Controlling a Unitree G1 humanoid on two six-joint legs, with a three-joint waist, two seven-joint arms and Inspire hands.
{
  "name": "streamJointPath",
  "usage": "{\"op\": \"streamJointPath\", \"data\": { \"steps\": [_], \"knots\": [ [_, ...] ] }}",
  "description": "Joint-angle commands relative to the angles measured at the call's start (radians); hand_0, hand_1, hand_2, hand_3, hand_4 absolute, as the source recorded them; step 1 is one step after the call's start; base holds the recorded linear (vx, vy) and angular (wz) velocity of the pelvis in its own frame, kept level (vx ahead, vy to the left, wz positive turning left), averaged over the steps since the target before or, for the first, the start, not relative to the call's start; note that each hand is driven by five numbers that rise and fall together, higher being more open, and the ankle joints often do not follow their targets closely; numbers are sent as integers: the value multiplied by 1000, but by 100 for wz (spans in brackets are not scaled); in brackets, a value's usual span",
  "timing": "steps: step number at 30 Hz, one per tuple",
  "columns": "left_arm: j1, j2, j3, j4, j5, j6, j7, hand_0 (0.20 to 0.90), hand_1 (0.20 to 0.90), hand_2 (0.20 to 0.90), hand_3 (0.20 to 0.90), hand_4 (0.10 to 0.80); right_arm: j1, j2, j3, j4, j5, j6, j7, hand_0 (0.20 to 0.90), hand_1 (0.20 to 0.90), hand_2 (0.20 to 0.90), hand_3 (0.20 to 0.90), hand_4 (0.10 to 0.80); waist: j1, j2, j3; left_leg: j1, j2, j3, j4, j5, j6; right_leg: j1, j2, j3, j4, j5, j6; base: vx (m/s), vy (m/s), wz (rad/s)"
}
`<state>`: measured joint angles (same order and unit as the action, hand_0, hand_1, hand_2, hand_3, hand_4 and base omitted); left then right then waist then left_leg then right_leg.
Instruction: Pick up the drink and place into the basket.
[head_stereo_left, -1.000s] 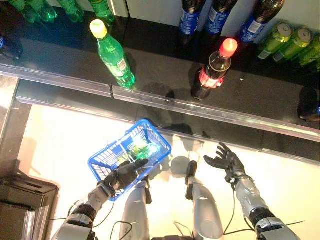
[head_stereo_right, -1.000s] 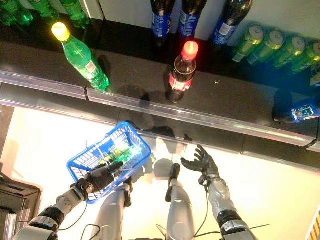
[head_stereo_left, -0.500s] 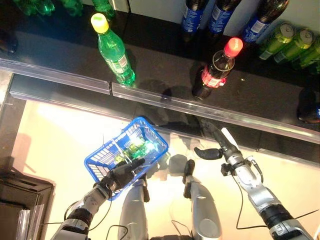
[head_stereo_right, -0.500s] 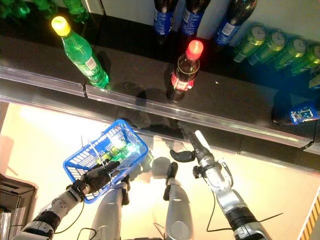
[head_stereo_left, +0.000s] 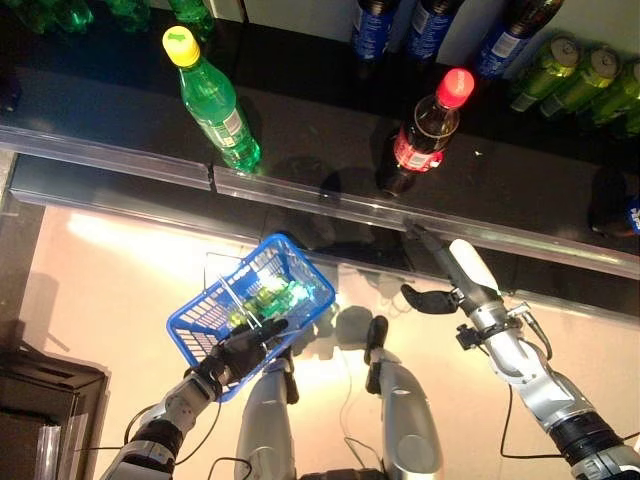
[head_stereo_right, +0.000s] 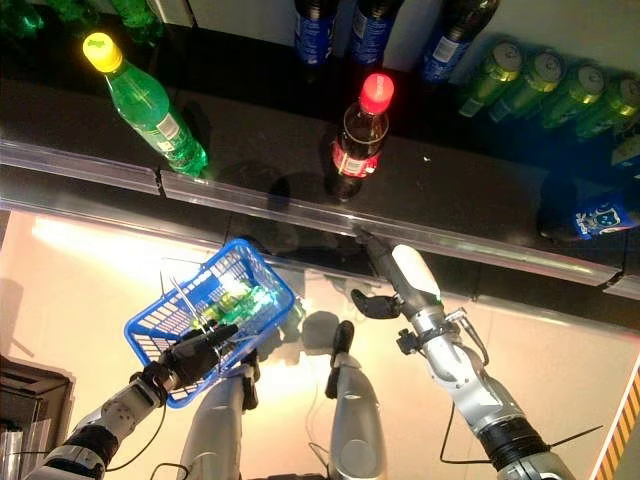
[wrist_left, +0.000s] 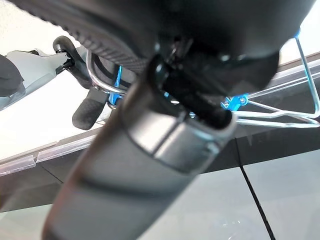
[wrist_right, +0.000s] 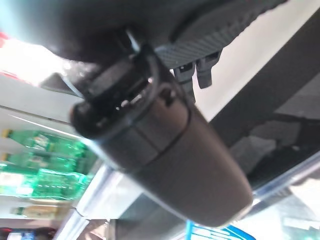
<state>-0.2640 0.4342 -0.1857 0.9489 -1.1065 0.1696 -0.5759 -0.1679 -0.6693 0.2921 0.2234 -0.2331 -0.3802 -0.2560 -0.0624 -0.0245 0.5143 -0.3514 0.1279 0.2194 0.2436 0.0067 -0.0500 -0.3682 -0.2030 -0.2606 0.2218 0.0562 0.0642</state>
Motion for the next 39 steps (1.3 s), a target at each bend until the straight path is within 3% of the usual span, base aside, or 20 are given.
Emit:
{"op": "streamJointPath", "data": {
  "steps": [1, 11, 30, 39],
  "knots": [
    [97, -31, -13, -135, -93, -10, -146, 300, 300, 300, 200, 100, -20, -23, -93, -179, 116, -157, -101, 900, 900, 900, 900, 800, -11, 18, -59, 18, 14, 41, 63, -69, 8, 2, -23, 57, 142, -111, 73, 0, 0, 0],
    [104, -49, -7, -133, -90, -13, -141, 300, 300, 300, 200, 100, -18, 15, -152, -246, 218, -199, -109, 900, 900, 900, 900, 800, -19, 27, -49, 27, 10, 53, 68, -75, 12, 6, -26, 61, 145, -114, 71, 11, 3, -3],
    [127, -77, -12, -111, -80, -19, -155, 300, 300, 300, 200, 100, -74, 55, -202, -310, 395, -247, -14, 900, 900, 900, 900, 800, -22, 37, -41, 40, 6, 63, 76, -79, 14, 24, -27, 57, 134, -111, 60, 40, 6, -2],
    [120, -81, -15, -91, -64, -9, -167, 300, 300, 300, 200, 100, -181, 62, -188, -283, 513, -203, 74, 900, 900, 900, 900, 800, -5, 43, -38, 38, 5, 55, 88, -79, 9, 30, -32, 46, 140, -115, 53, 32, -4, -1]
  ]
}}
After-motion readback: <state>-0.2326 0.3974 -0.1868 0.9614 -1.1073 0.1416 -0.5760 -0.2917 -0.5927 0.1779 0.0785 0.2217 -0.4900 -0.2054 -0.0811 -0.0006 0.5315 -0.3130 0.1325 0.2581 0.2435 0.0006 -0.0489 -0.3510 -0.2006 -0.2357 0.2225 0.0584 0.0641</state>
